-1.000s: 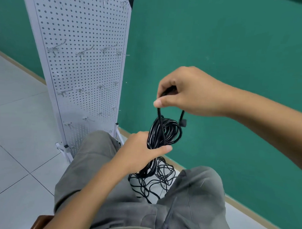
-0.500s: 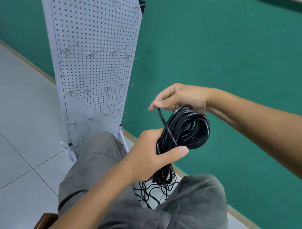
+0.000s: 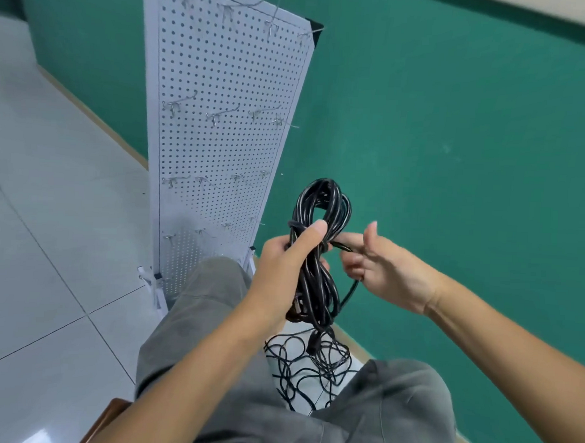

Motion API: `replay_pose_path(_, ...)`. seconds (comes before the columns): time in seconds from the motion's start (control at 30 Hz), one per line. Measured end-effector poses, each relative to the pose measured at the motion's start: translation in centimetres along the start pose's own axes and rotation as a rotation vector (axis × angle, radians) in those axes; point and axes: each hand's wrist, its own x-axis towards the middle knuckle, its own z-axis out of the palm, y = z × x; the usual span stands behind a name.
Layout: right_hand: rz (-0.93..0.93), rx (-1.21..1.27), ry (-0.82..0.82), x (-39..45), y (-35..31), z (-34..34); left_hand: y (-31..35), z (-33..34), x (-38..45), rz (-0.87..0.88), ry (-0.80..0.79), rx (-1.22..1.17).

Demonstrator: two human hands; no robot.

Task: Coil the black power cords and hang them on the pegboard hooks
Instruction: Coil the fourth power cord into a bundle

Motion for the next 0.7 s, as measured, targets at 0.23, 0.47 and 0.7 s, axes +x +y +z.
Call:
replay_pose_path(0.23,-0.106,-0.212,0.290,-1.6,0.8,1.2,-2.4,0.1,0.2,0.060,0.075,0.383)
replay_pose_path(0.47,-0.133,-0.131,0.557,-1.7,2.1,3.5,-2.2,0.8,-0.6,0.279,0.110,0.484)
replay_pose_path(0.7,-0.149,-0.194,0.664,-1.2,2.6,4.7,-2.6,-0.3,0.4,0.275,0.163,0.539)
